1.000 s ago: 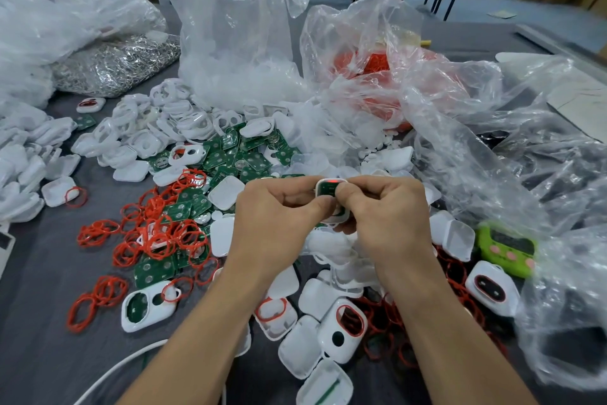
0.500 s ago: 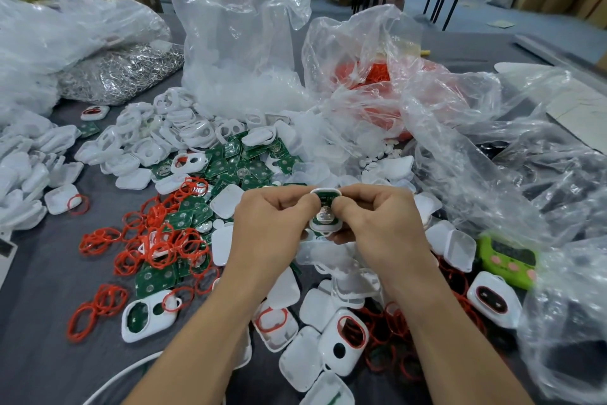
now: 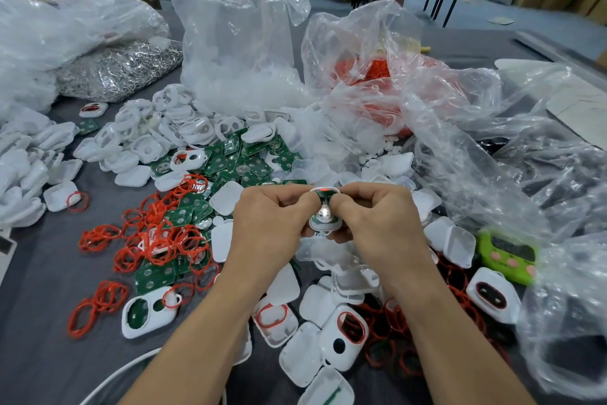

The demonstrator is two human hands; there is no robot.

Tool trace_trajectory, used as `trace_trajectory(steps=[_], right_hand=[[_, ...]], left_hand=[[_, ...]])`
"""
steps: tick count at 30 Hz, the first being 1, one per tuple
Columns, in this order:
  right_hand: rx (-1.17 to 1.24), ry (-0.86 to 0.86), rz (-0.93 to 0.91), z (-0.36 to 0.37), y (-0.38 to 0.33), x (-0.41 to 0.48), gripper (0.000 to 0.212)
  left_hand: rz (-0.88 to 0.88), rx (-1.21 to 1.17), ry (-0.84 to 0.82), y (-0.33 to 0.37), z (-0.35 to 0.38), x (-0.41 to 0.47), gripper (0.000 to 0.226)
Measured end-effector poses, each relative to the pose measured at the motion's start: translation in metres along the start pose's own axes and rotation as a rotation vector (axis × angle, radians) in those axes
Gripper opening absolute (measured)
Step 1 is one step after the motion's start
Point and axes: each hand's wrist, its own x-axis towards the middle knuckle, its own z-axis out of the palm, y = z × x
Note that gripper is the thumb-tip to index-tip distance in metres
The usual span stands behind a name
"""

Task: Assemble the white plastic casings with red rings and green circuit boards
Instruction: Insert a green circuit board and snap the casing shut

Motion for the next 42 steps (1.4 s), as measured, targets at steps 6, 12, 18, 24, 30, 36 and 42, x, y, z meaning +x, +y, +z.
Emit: trace_trajectory(steps=[6,12,18,24,30,36,42], right_hand=[[-0.032,0.038,0.010,-0.0024,0.0024,0.0031,0.017],[-0.031,0.081,0.008,-0.0040,0.0040,0.0035,0.017],[-0.022,0.038,0.007,-0.0050,0.0049,0.0059,0.018],[0.026,-0.043,0.022,-0.0033,0.0056,0.0037,0.018],[-0.028,0.005,-0.004,-0.0044,0.0054,0.0049,0.021],[-0.044,0.009,-0.052,-0.0085,0.0027,0.0039,0.020],[-0.039,0.006,-0.038,-0.0080,0.0023,0.0039,0.019]], left_hand=[[0.045,0.011,-0.045,0.0009,-0.0005,-0.0036,0.021],[0.105,0.004,-0.106,0.0044,-0.0018,-0.0068,0.031],[0.103,0.018,-0.143,0.0064,-0.0018,-0.0074,0.038],[0.022,-0.015,-0.084,0.0023,-0.0041,-0.0032,0.032],[0.025,-0.049,-0.142,0.0016,-0.0032,-0.0042,0.030],[0.039,-0.112,-0.157,0.0036,-0.0022,-0.0041,0.030],[0.059,-0.114,-0.175,0.0020,-0.0034,-0.0039,0.034]])
